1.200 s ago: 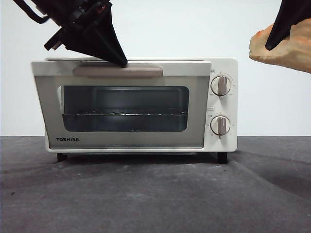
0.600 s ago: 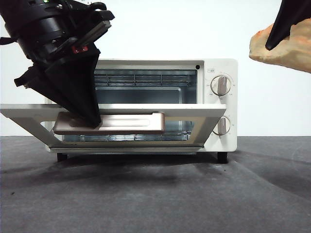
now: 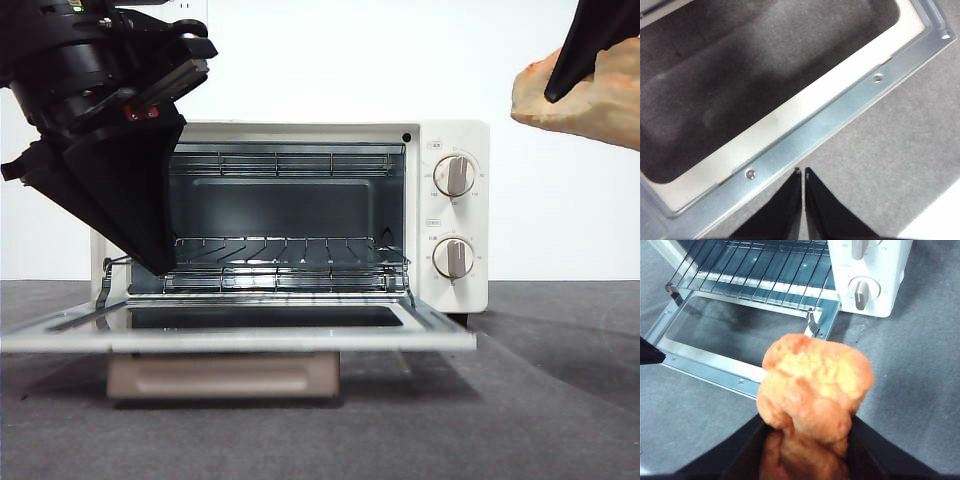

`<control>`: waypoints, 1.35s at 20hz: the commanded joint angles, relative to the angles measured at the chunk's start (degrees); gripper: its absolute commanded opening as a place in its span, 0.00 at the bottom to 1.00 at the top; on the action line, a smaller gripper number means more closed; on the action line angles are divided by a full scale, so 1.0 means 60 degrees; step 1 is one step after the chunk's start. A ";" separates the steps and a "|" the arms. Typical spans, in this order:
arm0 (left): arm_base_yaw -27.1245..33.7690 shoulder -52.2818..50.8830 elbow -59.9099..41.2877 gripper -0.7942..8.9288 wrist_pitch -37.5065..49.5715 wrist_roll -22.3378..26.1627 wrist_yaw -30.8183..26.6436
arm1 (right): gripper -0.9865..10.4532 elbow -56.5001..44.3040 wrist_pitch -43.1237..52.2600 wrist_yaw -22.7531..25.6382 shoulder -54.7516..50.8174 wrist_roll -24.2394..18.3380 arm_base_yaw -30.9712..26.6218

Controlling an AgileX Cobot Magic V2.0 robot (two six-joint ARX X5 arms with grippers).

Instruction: The left arm flap open the oven, the right arm pick bread and place it into oven, the left arm flap close the oven

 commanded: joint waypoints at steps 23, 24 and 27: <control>0.1461 -0.7573 -0.1242 0.10 -0.2200 0.0022 -0.0368 | 0.26 0.3770 0.3534 -0.1049 0.7664 0.0481 0.1067; 0.1461 -0.7632 -0.1242 0.10 -0.2259 0.0022 -0.0368 | 0.26 0.4080 0.3606 -0.0998 0.8062 0.0484 0.1067; 0.1461 -0.7672 -0.1242 0.10 -0.2331 0.0062 -0.0372 | 0.26 0.4805 0.3807 -0.0404 0.8958 0.0648 0.1067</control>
